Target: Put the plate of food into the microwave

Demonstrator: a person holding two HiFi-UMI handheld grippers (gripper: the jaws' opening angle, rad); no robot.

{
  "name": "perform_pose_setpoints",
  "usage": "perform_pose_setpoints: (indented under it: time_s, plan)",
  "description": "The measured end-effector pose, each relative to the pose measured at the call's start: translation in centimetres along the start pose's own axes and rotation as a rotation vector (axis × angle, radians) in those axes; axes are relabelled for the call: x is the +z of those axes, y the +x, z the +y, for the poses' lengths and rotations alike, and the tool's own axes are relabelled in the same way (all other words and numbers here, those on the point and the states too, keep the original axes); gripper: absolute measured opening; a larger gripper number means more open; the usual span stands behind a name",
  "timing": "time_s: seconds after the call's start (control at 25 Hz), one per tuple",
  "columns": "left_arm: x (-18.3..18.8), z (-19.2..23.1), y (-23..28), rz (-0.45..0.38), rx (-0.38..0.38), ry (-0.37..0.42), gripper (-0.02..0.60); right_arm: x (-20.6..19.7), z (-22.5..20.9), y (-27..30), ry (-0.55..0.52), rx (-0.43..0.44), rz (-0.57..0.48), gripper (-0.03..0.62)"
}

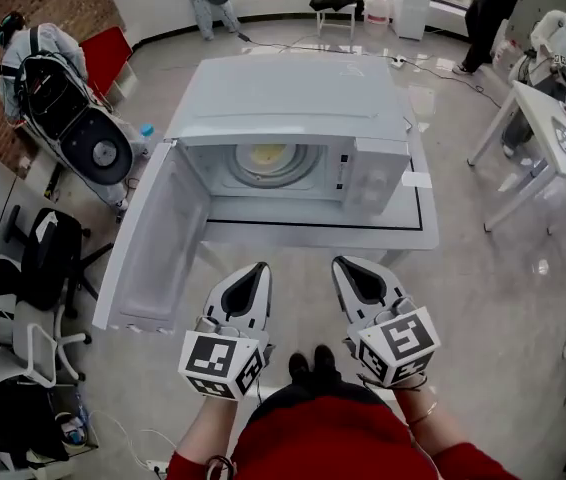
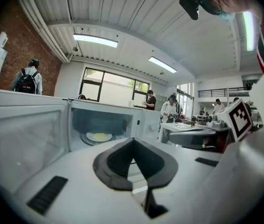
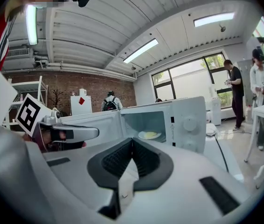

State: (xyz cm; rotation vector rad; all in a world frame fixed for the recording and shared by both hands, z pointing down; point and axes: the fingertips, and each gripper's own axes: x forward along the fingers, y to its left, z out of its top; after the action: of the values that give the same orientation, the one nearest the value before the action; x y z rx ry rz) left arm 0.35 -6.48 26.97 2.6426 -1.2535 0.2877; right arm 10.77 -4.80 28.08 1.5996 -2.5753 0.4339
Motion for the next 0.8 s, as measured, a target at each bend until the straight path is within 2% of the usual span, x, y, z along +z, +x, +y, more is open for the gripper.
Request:
perform_pose_setpoints:
  time_s: [0.2, 0.4, 0.8]
  plan:
    - [0.3, -0.6, -1.9, -0.033, 0.004, -0.038, 0.008, 0.3, 0.6, -1.9, -0.009, -0.006, -0.023, 0.014]
    - [0.5, -1.2, -2.7, -0.061, 0.005, -0.034, 0.008, 0.5, 2.0, -2.4, -0.011, 0.025, -0.049, 0.014]
    - [0.5, -1.5, -3.6, -0.092, 0.014, -0.078, 0.008, 1.0, 2.2, -2.8, -0.084, 0.041, -0.058, 0.014]
